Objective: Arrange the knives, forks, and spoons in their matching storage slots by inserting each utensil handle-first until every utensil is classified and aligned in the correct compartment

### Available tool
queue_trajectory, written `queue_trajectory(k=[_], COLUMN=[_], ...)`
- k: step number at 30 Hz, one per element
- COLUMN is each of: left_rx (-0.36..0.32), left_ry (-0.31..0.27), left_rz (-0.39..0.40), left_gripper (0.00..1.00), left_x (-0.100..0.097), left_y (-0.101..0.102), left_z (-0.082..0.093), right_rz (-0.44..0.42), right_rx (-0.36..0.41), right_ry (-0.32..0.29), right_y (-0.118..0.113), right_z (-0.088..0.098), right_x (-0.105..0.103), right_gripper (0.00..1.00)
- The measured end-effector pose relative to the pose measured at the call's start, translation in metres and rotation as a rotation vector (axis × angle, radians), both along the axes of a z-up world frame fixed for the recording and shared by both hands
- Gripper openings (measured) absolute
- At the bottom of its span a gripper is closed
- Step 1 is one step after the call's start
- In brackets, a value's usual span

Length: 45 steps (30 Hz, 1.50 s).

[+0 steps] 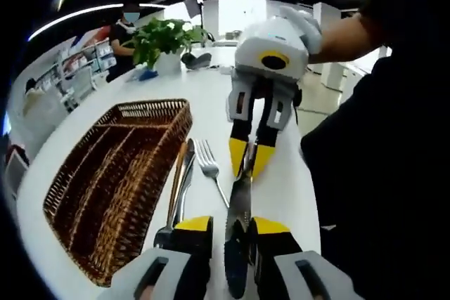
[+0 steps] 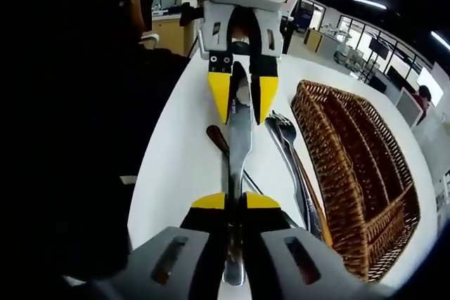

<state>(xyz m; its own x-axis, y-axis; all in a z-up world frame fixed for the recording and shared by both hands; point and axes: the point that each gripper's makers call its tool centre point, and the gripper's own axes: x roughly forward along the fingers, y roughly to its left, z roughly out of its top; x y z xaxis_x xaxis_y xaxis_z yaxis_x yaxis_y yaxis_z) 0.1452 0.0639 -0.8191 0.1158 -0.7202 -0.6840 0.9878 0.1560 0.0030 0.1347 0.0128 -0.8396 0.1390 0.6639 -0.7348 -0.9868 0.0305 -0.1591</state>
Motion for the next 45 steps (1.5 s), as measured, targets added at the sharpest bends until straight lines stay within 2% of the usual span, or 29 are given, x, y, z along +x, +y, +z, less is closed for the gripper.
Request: queue_trajectory(k=[1,3,6,8,12,14,16,17,21,24,27,29,34,37,41,45], left_rx=[-0.01,-0.025,-0.059,-0.087,-0.182,-0.173,-0.16,-0.166,-0.22,-0.232,-0.256,-0.278,-0.261,-0.259,-0.221,-0.243], left_ry=[-0.008,-0.019,-0.054,-0.079,-0.078,-0.093,-0.127,-0.145,-0.134,-0.145,-0.173,-0.145,-0.171,-0.16,-0.155,-0.146], left_rz=[0.034,0.044,0.079,0.129,0.222,0.25,0.288,0.332,0.495,0.554,0.595,0.635,0.658,0.674,0.688,0.705], left_gripper=[0.3,0.35,0.37,0.44,0.6,0.7,0.73,0.74,0.88,0.99,0.96,0.96,0.96,0.98,0.95,0.99], left_x=[0.005,0.006,0.013,0.02,0.027,0.029,0.033,0.036,0.042,0.04,0.035,0.03,0.025,0.022,0.019,0.017], left_y=[0.001,0.003,0.004,0.007,0.011,0.019,0.03,0.038,0.062,0.075,0.089,0.096,0.111,0.113,0.115,0.115], left_z=[0.003,0.007,0.019,0.031,0.057,0.062,0.068,0.074,0.085,0.086,0.089,0.09,0.095,0.1,0.099,0.102], right_rz=[0.0,-0.003,-0.015,-0.022,-0.024,-0.028,-0.031,-0.031,-0.034,-0.021,-0.019,-0.014,-0.01,-0.014,0.008,0.016], right_rx=[0.002,-0.004,-0.015,-0.032,-0.044,-0.056,-0.06,-0.062,-0.091,-0.114,-0.115,-0.119,-0.132,-0.14,-0.184,-0.198], right_ry=[-0.007,-0.012,-0.016,-0.02,-0.026,-0.03,-0.036,-0.041,-0.038,-0.055,-0.057,-0.065,-0.078,-0.069,-0.094,-0.124], right_y=[0.0,0.0,0.0,-0.002,-0.005,-0.008,-0.011,-0.012,-0.016,-0.018,-0.018,-0.018,-0.018,-0.019,-0.023,-0.023], right_z=[0.004,0.008,0.014,0.016,0.023,0.025,0.029,0.031,0.034,0.035,0.044,0.049,0.067,0.079,0.091,0.102], right_x=[0.002,0.005,0.008,0.01,0.013,0.015,0.017,0.019,0.019,0.019,0.02,0.022,0.028,0.03,0.03,0.035], right_gripper=[0.02,0.02,0.02,0.02,0.02,0.02,0.02,0.02,0.02,0.02,0.02,0.02,0.02,0.02,0.02,0.03])
